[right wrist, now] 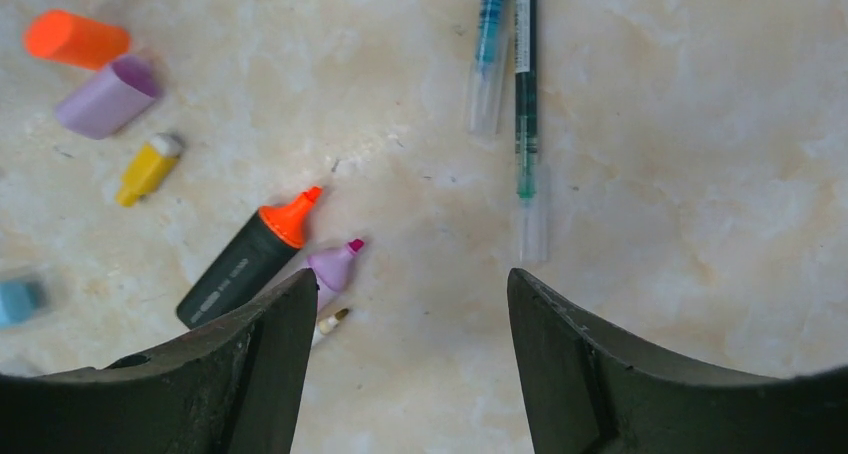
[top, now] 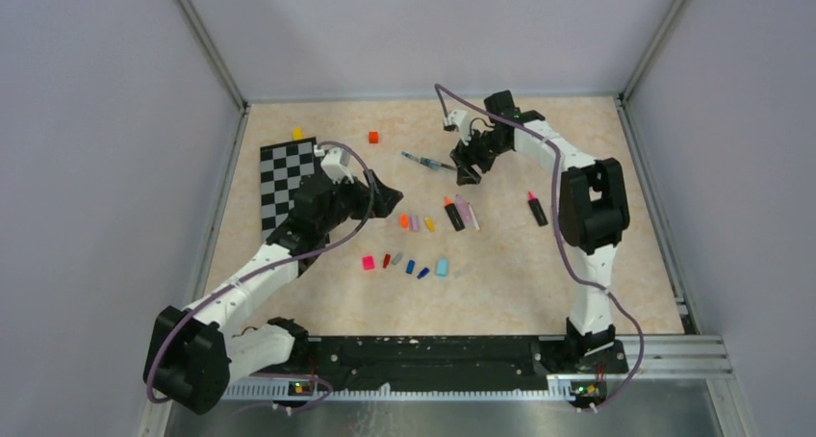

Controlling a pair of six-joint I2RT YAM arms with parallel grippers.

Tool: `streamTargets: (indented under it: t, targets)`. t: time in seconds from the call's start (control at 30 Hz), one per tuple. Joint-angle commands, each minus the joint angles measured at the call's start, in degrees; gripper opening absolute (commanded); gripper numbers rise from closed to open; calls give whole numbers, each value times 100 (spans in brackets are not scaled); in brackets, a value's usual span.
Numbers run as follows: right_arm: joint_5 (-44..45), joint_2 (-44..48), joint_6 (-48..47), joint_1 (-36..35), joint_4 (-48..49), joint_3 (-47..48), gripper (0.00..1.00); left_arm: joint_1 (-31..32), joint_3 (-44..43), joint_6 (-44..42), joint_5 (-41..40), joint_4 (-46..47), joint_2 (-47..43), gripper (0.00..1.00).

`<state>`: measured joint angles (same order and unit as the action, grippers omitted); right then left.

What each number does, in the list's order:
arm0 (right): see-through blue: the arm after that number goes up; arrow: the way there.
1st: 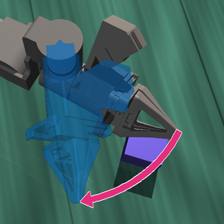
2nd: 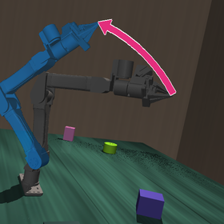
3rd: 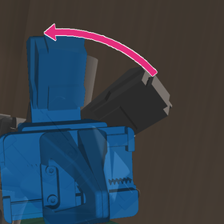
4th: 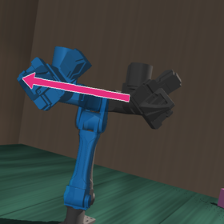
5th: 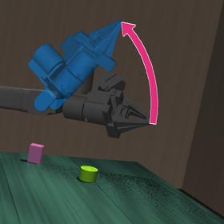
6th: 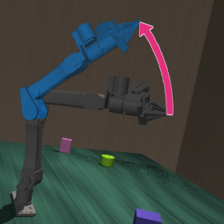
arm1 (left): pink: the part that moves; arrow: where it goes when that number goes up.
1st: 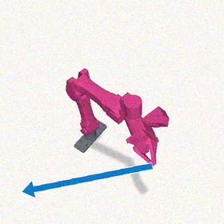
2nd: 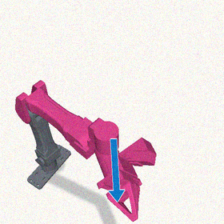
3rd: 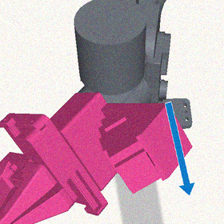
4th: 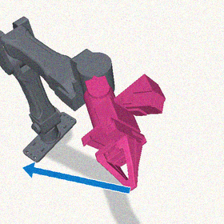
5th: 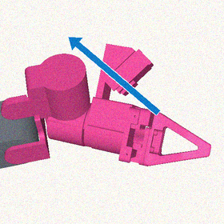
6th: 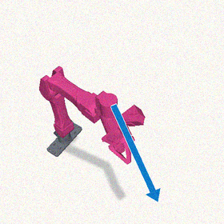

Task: Open the pen caps
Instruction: Pick up the pen from the center of the board.

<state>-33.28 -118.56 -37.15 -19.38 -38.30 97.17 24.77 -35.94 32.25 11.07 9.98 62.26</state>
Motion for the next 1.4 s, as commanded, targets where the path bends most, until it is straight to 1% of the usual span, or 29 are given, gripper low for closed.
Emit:
streamTargets:
  t: [0.0,0.13,0.23,0.43,0.93,1.03,1.2,1.37]
  targets:
    - [581,-403,-356,-42,-469,892,68,-123,-359,-542,254,-14,131,99]
    - [738,-933,-555,-44,-663,1404,67,-188,-309,-502,192,96,189,99]
    - [906,-1182,-570,-45,-594,1643,66,-220,-306,-542,119,106,207,99]
    - [902,-1687,-501,-67,-828,2261,61,-284,-275,-598,125,173,255,99]
    - [997,-2129,-399,-198,-898,2544,47,-395,-222,-480,300,245,322,99]
    - [994,-2189,-373,-213,-939,2566,41,-424,-143,-310,471,412,299,99]
    - [1122,-2200,-342,-220,-1034,2539,24,-684,257,479,1176,1337,275,99]
    - [1300,-1975,-116,-195,-964,2176,5,-824,462,1069,1863,2069,443,99]
